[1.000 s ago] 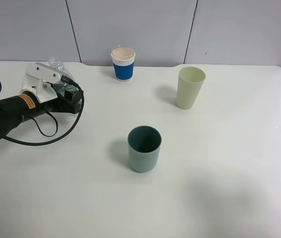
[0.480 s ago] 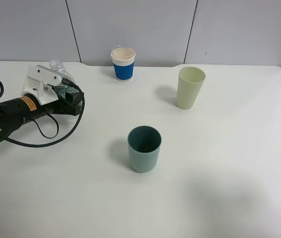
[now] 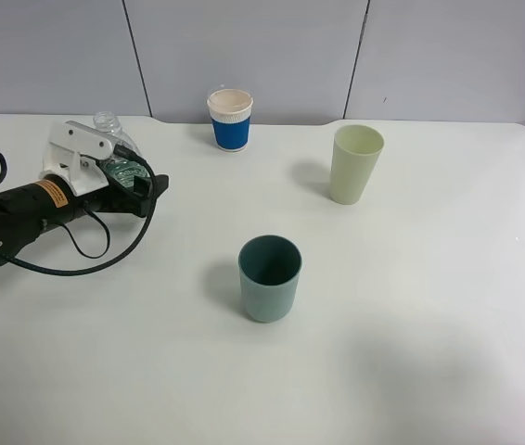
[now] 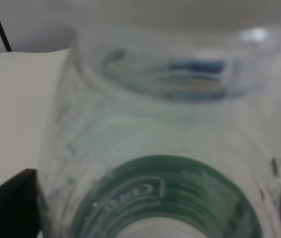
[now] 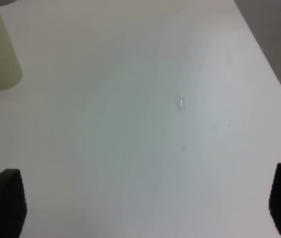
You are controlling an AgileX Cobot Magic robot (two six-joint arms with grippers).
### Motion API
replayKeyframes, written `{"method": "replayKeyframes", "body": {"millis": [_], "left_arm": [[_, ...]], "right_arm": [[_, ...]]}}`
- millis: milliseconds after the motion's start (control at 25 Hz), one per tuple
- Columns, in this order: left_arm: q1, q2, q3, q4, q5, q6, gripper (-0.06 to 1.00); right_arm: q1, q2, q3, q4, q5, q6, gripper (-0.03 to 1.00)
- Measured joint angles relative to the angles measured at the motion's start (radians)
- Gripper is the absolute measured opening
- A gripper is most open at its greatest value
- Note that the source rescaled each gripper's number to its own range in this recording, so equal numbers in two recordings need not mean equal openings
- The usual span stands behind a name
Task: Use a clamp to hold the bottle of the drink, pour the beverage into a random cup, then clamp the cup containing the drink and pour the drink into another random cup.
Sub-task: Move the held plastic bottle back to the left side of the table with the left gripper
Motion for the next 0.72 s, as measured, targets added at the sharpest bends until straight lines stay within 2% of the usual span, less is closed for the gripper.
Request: {"method": "replayKeyframes", "body": {"millis": [320,560,720], "left_arm": [[0.000,-0.062,0.097,-0.012,0.001,0.000,0.98],[0.000,-0.267,0.227,-0.037,0.017,0.000,0.98],[0.000,-0.447,0.286,-0.051,0.091,0.000,1.00]], "right_arm": [[0.000,0.000,0.000,0.000,0.000,0.000,0.98],[0.000,0.000,0.000,0.000,0.000,0.000,0.98],[0.000,0.000,0.000,0.000,0.000,0.000,0.98]]}}
